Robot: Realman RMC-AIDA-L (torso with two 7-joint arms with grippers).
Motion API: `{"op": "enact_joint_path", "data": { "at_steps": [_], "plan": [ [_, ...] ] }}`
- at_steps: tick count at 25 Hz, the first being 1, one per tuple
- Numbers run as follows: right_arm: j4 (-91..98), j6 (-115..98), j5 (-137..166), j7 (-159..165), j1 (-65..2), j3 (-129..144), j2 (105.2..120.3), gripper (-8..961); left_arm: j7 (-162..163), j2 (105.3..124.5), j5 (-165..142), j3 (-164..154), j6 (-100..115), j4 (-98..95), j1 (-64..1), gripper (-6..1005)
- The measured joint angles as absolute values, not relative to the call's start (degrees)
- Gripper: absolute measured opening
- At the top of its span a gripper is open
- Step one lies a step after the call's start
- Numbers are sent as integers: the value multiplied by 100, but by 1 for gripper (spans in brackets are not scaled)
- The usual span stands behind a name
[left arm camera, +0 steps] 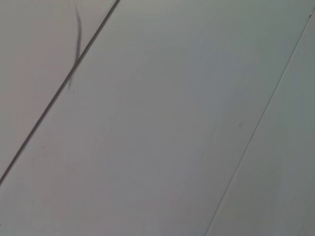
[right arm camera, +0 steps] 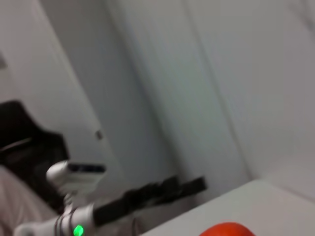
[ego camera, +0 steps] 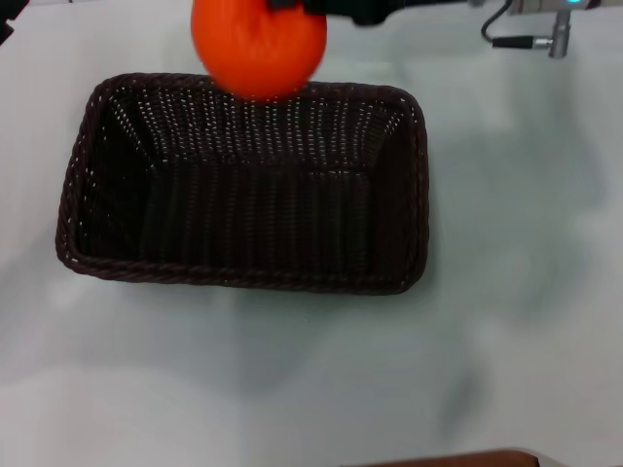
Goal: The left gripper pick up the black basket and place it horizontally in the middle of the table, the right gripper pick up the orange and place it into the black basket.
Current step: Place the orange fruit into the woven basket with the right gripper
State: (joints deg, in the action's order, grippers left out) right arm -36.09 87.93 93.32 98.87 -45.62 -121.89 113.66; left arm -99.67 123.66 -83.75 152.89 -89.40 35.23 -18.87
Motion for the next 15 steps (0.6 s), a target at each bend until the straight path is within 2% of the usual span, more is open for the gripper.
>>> {"op": "enact_joint_path", "data": {
  "at_steps": [3,7,11,15],
  "plan": [
    [-3599,8766,9335,9809,-4553,-12110,11383,140,-9967,12366,-8356,15321,-8945,3532,-1888,878],
    [-3555,8522,9330,9561,-4531,-12084,11496,168,-9971,12366,-8204,15325,-8951,3525,-1890,878],
    [-3511,8449,9347,9525,-4559,-12065,11505,197,-9980,12377,-8097,15320,-8988,3516,-1894,878],
    [-3519,8442,9340,9497,-4547,-12136,11511,369,-9977,12375,-8081,15323,-9006,3515,-1901,877]
  ]
}}
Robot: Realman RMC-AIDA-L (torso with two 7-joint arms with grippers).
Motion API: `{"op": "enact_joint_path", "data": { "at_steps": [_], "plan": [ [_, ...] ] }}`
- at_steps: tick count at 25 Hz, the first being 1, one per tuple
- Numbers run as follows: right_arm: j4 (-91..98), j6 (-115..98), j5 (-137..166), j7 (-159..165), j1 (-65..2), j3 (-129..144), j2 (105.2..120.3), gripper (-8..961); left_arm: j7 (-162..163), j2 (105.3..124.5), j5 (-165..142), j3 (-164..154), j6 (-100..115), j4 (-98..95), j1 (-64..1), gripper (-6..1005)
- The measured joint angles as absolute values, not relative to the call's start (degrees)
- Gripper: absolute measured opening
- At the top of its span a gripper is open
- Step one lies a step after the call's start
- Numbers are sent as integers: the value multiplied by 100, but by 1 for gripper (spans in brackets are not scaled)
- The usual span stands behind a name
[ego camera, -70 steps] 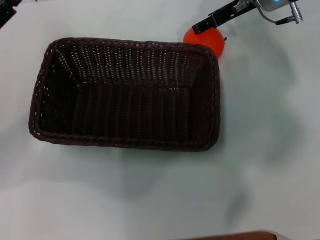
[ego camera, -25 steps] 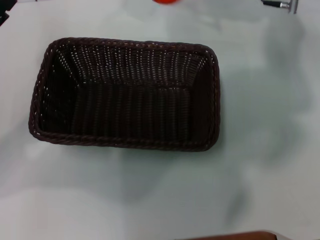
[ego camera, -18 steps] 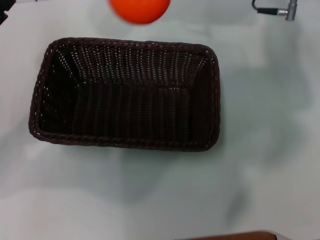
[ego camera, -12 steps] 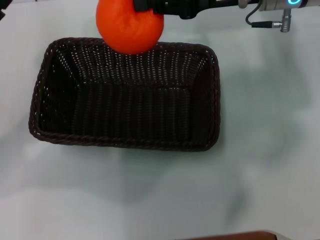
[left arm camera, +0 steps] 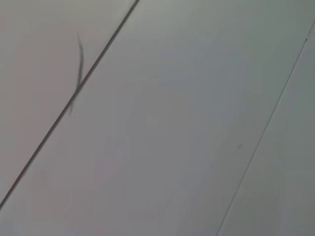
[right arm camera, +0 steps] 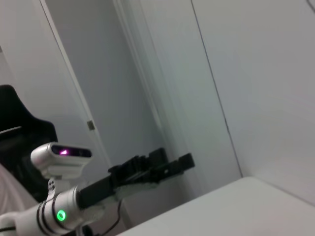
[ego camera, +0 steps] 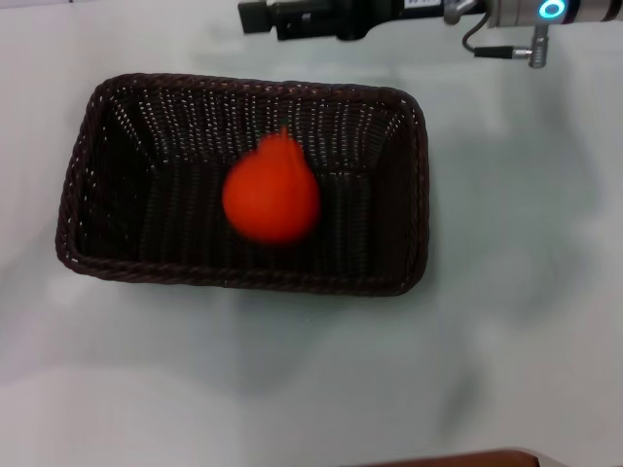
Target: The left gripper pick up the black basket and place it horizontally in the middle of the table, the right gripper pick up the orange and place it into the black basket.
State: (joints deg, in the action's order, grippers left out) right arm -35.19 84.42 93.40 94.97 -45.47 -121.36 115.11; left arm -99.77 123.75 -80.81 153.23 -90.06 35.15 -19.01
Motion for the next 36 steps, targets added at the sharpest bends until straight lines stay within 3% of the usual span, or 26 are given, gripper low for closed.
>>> {"op": "enact_joint_path", "data": {
  "at_steps": [3,4,9,19,36],
  "plan": [
    [-3512,8437,9207,9321,-4461,-12455,11546,577,-9980,12373,-8056,15325,-9009,3515,-1885,877],
    [-3494,8429,9118,9199,-4395,-12649,11592,659,-9987,12375,-8032,15326,-9012,3515,-1873,877],
    [-3119,8189,7936,7961,-3974,-13637,11896,889,-10125,12380,-7798,15334,-9149,3508,-1790,878],
    [-930,8110,4466,4280,-3744,-14113,11973,932,-11842,12401,-6228,15537,-9377,2447,-1665,877],
    [-778,8092,4085,4022,-3688,-14203,11980,928,-12657,12410,-5479,15934,-9761,1776,-1691,877]
  ]
}}
